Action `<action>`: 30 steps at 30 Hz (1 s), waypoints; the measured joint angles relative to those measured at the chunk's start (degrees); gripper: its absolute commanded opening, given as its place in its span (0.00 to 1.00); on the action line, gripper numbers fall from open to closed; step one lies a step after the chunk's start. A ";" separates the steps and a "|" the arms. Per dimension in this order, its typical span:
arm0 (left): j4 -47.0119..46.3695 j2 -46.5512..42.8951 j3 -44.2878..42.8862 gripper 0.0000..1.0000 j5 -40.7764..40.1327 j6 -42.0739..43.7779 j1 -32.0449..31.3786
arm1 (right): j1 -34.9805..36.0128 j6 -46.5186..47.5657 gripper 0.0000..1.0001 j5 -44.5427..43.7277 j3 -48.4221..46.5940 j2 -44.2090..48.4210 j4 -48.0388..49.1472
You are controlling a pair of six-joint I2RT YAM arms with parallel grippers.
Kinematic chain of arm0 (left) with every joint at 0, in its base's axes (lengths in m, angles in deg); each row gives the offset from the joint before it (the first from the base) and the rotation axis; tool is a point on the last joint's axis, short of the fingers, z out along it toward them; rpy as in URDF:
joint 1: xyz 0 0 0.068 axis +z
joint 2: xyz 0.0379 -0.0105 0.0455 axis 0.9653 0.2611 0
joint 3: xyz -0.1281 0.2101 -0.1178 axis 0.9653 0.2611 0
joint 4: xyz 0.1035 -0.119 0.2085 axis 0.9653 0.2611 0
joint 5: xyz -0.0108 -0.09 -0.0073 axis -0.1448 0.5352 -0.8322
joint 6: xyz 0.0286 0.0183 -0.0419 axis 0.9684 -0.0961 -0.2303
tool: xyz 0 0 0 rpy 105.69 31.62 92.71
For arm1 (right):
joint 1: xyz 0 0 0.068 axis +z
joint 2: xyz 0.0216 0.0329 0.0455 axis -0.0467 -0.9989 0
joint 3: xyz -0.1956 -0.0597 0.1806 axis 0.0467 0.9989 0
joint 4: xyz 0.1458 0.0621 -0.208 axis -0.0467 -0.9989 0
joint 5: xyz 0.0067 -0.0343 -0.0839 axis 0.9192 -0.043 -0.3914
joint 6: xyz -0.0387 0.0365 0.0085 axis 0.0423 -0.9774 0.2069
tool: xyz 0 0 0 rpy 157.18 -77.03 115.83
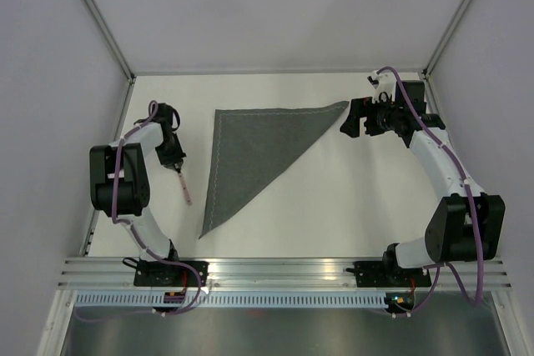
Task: Fold the napkin, place the utensils inside, and roll it up
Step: Grab a utensil with the left arm
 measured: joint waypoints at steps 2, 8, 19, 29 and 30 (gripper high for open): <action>-0.70 2.16 -2.99 0.15 1.38 0.61 0.00 | 0.00 0.02 0.98 -0.15 0.00 0.00 0.04; -4.50 8.96 -12.00 0.28 6.12 3.52 -0.07 | 0.00 0.02 0.98 -0.42 0.00 -0.28 0.09; -5.92 9.01 -12.92 0.41 7.50 5.57 -0.50 | 0.00 0.04 0.98 -0.57 0.00 -0.31 0.15; -5.88 1.79 -4.59 0.37 5.55 4.66 -3.50 | 0.00 0.04 0.98 -0.50 0.00 -0.31 0.15; -5.79 1.66 -4.37 0.37 5.29 4.48 -3.48 | 0.00 0.04 0.98 -0.50 0.00 -0.31 0.15</action>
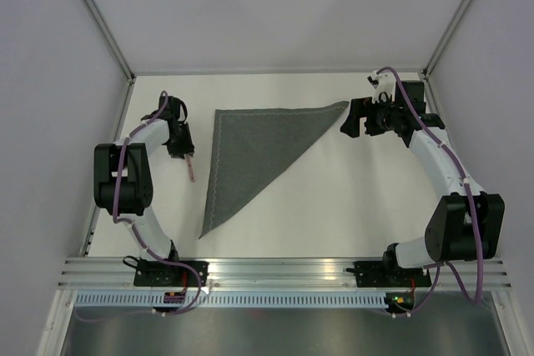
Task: Fold the napkin, place the utensils inside, and roll it up
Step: Grab a utensil with the left arm, then place the utensil onto the napkin
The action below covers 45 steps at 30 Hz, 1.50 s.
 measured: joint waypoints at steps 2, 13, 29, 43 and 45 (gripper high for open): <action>-0.02 -0.04 0.11 0.37 -0.59 -0.35 0.04 | 0.00 0.00 0.98 0.02 0.00 0.00 0.00; -0.17 0.85 0.15 0.25 -2.08 -1.66 -1.68 | 0.00 0.00 0.98 0.07 0.00 0.02 -0.02; -0.55 0.17 -0.35 0.02 -2.34 -1.92 -2.14 | 0.00 0.00 0.98 0.07 0.00 0.02 -0.02; -0.63 -10.10 -9.97 0.02 11.06 8.46 -23.43 | 0.00 0.00 0.98 -0.13 0.00 0.24 0.26; -0.55 -7.82 -9.97 0.02 12.04 9.70 -27.43 | 0.00 0.00 0.98 -0.31 0.00 0.37 0.28</action>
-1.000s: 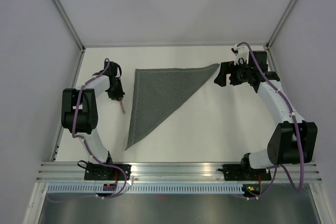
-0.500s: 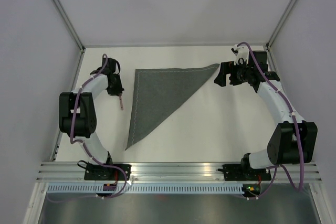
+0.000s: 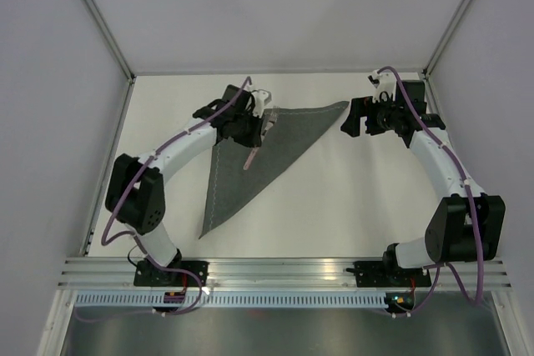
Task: Fold the napkin, place the utensils inside, and roll it up
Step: Place the utensil onto the napkin
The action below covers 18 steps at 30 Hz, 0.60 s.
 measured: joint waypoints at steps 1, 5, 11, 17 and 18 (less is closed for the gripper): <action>0.04 1.31 0.00 0.02 0.26 0.48 -1.44 | 0.00 0.00 0.98 -0.15 0.00 0.09 0.04; 0.35 6.14 0.04 0.02 0.39 2.97 -5.40 | 0.00 0.00 0.98 -0.63 0.00 0.11 0.39; 0.26 10.60 0.00 0.02 -0.33 6.69 -9.70 | 0.00 0.00 0.98 -0.87 0.00 0.11 0.44; 0.09 15.67 -1.75 0.02 -0.70 8.31 -11.13 | 0.00 0.02 0.98 -1.11 0.00 0.11 0.46; 0.04 16.26 -1.90 0.02 -0.96 8.37 -11.19 | 0.00 0.02 0.98 -1.14 0.00 0.11 0.46</action>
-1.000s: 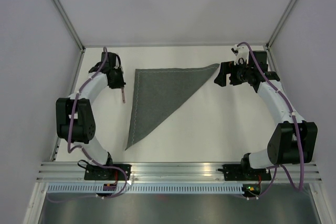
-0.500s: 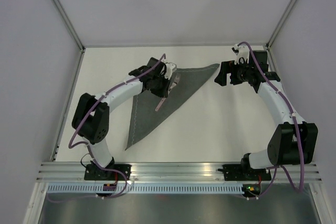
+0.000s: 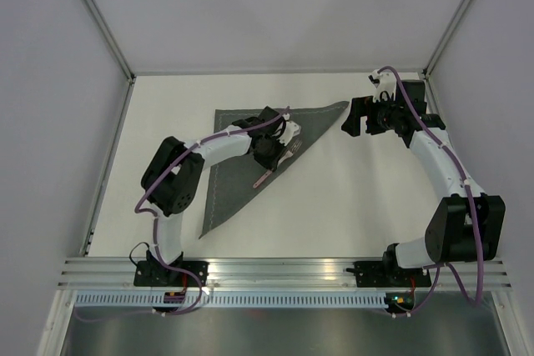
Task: Fold the napkin, place the utensils inside, and roll it up
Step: Place the utensil onto the napkin
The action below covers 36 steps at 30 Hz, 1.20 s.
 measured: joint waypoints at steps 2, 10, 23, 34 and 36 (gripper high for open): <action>-0.20 1.46 -0.46 0.02 -0.39 0.09 -0.09 | 0.00 0.00 0.98 0.00 0.00 0.00 0.00; -0.59 3.28 -1.27 0.02 -1.46 0.20 -1.16 | -0.31 0.07 0.98 0.02 0.02 0.00 0.26; -0.44 3.72 -1.90 0.02 -2.54 0.59 -1.75 | -1.88 0.07 0.98 0.02 0.02 0.02 0.35; -0.50 3.72 -1.92 0.02 -3.98 0.57 -2.01 | -1.92 0.15 0.98 0.04 0.02 0.02 0.35; -0.57 3.72 -1.95 0.02 -4.15 0.55 -2.01 | -1.92 0.17 0.98 0.07 0.02 0.02 0.35</action>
